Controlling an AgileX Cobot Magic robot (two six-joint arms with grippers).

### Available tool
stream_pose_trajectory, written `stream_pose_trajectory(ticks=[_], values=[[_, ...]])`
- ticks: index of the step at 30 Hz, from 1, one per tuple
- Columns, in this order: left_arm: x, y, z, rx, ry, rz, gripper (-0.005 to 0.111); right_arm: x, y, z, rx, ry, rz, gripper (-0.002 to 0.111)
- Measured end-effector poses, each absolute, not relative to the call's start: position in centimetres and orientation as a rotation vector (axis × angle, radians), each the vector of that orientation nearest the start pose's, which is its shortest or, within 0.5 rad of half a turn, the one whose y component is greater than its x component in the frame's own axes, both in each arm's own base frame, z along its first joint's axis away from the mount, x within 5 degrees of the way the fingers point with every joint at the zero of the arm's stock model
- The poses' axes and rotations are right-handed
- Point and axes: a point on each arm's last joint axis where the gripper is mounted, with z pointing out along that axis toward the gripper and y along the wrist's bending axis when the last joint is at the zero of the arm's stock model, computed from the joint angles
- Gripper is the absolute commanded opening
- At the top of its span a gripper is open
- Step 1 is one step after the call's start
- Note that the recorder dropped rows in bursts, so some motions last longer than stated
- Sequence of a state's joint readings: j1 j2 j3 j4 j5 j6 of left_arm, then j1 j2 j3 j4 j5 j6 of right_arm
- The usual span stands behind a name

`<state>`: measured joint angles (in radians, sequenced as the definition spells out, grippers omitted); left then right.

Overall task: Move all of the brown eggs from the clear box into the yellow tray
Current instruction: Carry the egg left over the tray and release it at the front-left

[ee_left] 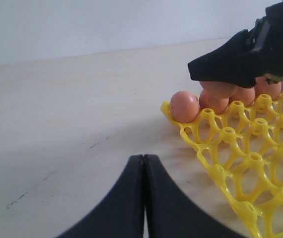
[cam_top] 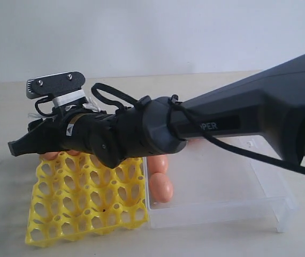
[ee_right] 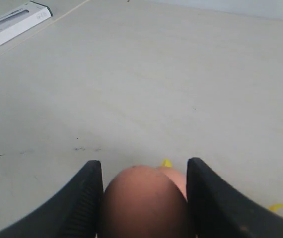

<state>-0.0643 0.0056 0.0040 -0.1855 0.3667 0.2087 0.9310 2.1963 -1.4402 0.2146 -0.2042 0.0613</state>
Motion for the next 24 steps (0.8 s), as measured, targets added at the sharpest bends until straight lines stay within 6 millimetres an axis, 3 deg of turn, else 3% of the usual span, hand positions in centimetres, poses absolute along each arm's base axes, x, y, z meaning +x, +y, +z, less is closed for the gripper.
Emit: stream_pose_trajectory(ticks=[10,16,24], values=[[5.3,-0.9,17.9,0.138,1.849,-0.082,0.000,28.6,39.7,14.3,-0.660,2.028,0.722,0.000],[5.3,-0.9,17.9,0.138,1.849,-0.082,0.000,28.4,40.0,12.5,-0.678,2.061,0.708,0.000],[5.3,-0.9,17.9,0.138,1.849,-0.082,0.000,28.4,40.1,12.3,-0.666,2.049,0.715,0.000]])
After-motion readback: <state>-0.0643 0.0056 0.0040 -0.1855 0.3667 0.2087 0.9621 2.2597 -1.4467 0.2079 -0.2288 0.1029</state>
